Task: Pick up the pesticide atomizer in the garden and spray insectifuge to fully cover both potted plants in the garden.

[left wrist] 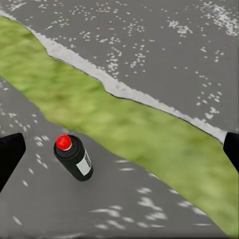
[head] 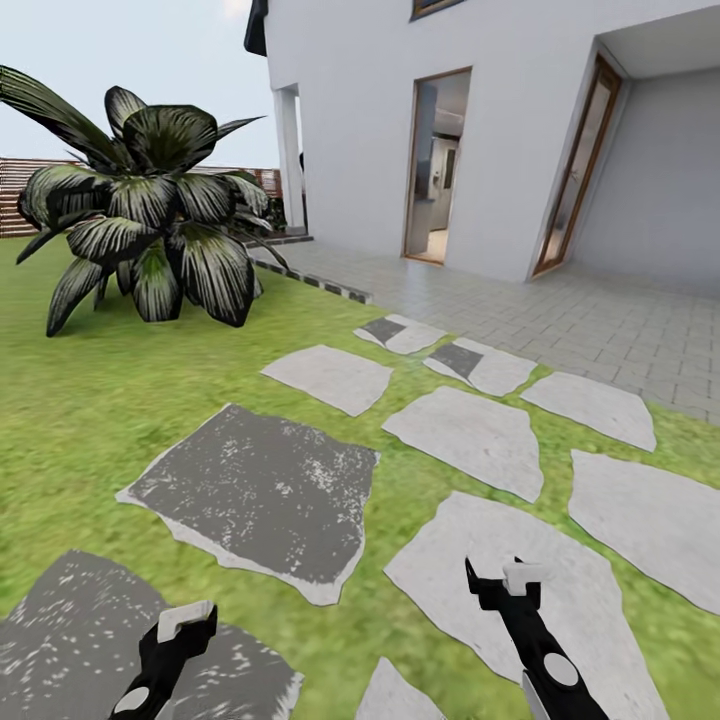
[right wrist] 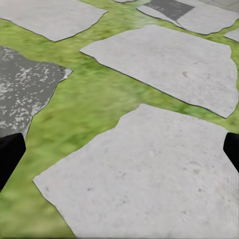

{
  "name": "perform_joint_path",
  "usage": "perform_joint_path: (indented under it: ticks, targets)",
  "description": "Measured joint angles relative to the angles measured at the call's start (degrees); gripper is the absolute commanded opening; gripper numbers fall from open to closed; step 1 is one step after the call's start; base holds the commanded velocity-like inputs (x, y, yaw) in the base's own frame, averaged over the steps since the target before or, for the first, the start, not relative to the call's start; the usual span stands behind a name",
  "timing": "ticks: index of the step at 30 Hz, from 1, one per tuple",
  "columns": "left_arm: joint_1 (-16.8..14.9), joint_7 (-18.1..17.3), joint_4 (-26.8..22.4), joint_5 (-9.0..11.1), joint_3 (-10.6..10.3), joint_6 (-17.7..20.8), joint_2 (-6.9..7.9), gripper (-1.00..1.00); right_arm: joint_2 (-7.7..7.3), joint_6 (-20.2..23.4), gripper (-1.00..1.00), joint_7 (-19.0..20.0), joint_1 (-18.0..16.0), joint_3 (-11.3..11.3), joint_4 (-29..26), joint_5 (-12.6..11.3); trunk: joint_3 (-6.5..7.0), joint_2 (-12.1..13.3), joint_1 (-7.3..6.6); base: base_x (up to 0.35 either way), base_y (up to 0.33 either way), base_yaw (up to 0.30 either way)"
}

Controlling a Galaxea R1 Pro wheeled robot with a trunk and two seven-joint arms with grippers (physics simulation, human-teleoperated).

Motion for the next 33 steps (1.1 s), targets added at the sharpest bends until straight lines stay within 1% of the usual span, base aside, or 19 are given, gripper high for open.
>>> perform_joint_path:
  ticks: [16,29,31,33]
  targets:
    - [0.0,0.0,0.0,0.08,0.19,0.0,0.1,1.0,0.01,0.0,1.0,0.0,0.0,0.04,0.0,0.0,-4.32,-6.42,3.52,0.0,0.0,0.089]
    - [0.0,-0.42,0.07,0.08,0.13,-0.02,0.19,1.0,-0.04,-0.04,1.0,0.0,-0.01,0.05,0.0,0.0,-8.31,-6.6,3.86,0.0,0.0,0.126]
    - [0.03,-1.27,0.07,0.07,0.1,-0.02,0.22,1.0,-0.01,-0.06,1.0,0.0,-0.01,0.05,0.0,0.0,-8.91,-6.63,3.91,0.0,0.0,0.165]
    - [0.07,-3.5,0.08,0.12,-0.01,-0.04,0.33,1.0,-0.05,-0.12,1.0,-0.01,-0.01,0.03,0.0,0.0,-9.51,-6.66,3.96,0.0,0.0,0.167]
